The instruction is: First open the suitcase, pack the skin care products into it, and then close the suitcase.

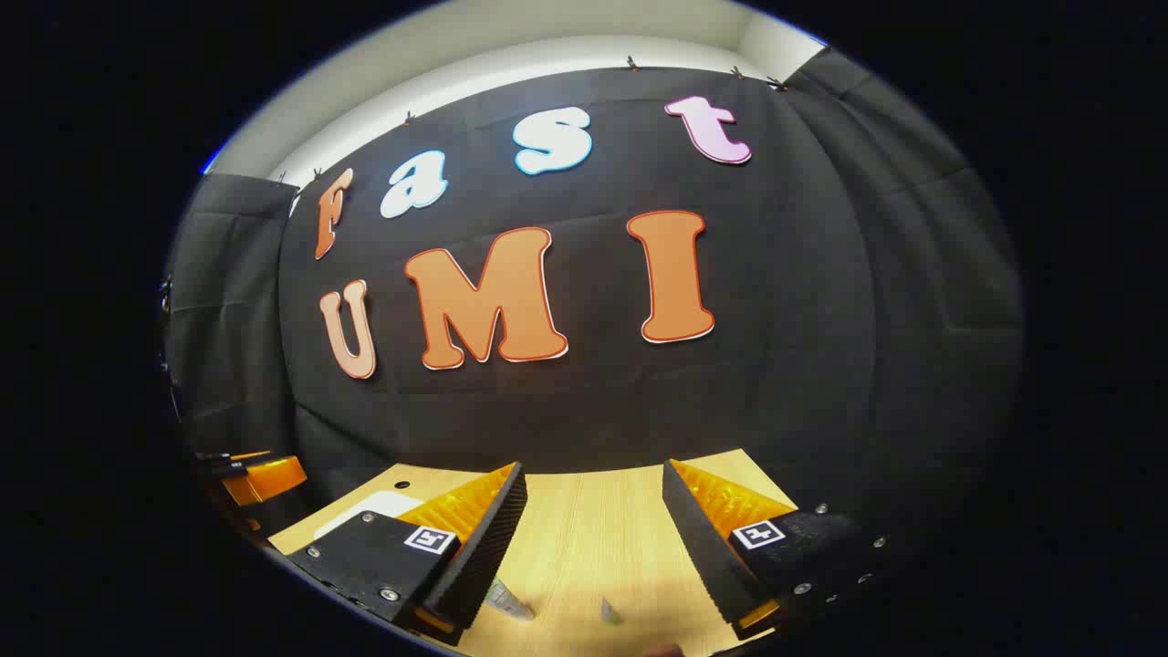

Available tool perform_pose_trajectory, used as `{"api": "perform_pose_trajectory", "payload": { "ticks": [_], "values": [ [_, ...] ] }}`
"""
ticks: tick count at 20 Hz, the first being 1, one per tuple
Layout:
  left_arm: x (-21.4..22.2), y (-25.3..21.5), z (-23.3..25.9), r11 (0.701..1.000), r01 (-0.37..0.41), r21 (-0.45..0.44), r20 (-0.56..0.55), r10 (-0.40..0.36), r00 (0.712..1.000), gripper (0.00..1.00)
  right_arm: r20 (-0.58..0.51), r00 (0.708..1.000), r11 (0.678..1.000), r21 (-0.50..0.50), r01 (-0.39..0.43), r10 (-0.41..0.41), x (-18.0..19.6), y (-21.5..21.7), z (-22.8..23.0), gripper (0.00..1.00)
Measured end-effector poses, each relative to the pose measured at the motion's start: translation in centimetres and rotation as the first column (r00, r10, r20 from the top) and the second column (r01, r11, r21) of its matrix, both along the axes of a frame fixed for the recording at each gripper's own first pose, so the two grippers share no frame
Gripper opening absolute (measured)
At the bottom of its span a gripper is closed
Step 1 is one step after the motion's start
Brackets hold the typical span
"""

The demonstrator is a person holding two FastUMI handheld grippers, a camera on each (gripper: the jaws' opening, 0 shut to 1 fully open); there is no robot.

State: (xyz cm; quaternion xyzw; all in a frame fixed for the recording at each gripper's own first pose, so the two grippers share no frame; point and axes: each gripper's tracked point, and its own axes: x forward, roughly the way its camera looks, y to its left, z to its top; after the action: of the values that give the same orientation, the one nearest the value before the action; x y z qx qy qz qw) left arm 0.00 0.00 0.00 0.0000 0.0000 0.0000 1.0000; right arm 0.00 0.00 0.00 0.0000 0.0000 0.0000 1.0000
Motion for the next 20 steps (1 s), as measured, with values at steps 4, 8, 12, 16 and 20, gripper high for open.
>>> {"api": "perform_pose_trajectory", "payload": {
  "ticks": [4, 8, 12, 16, 20],
  "values": [
    [1.0, 1.4, -0.7, 1.000, 0.005, 0.014, -0.026, -0.005, 1.000, 0.97, 0.014, 0.999, 0.999, -0.023, 0.035, -0.035, -0.7, 0.5, -0.1, 0.94],
    [1.4, 2.8, 0.3, 1.000, -0.019, 0.008, 0.000, 0.019, 1.000, 0.97, -0.006, 1.000, 0.998, -0.061, 0.030, -0.030, -0.7, 1.3, -0.4, 0.95],
    [1.6, 3.0, 0.4, 1.000, -0.014, -0.006, 0.012, 0.014, 1.000, 0.97, -0.004, 0.999, 0.997, -0.062, 0.045, -0.045, -0.9, 0.9, -0.4, 0.94],
    [1.7, 3.3, 0.1, 1.000, -0.021, 0.024, 0.003, 0.021, 1.000, 0.98, -0.038, 0.998, 0.996, -0.075, 0.049, -0.052, -1.4, 0.5, -1.5, 0.95],
    [1.9, 2.7, -0.2, 1.000, -0.014, 0.017, -0.002, 0.014, 1.000, 0.97, -0.048, 0.997, 0.995, -0.081, 0.051, -0.055, -1.8, 0.2, -1.7, 0.94]
  ]
}}
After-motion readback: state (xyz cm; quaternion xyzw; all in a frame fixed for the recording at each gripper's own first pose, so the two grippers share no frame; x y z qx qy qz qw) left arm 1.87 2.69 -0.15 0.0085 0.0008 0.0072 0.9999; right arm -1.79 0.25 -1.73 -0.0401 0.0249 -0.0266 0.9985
